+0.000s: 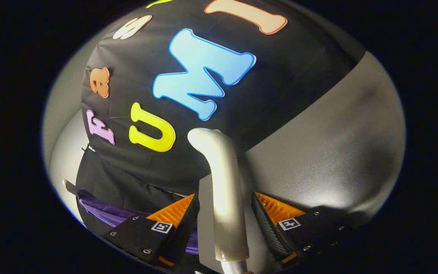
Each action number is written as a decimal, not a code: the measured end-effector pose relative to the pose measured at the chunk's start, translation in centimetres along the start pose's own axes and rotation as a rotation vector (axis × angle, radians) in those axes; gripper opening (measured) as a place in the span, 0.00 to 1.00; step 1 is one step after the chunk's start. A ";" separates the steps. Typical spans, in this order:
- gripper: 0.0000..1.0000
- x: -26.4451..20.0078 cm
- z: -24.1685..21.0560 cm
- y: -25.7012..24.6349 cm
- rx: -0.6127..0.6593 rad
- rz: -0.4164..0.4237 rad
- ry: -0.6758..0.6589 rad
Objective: Iron the clothes twice with a garment steamer, once on the left side and once on the right side.
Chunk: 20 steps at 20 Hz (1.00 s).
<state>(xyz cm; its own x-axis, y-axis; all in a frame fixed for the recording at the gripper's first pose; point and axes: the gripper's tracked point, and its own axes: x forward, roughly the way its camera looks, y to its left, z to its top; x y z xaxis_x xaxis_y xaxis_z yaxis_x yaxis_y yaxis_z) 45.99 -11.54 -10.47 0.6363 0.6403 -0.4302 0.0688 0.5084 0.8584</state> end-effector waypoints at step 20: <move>0.30 -3.1 0.2 3.3 -0.026 0.025 -0.066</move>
<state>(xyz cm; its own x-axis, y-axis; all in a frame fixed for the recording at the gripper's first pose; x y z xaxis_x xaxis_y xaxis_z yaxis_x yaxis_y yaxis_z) 44.40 -11.99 -6.27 0.6873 0.6136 -0.3887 0.0328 0.5084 0.8605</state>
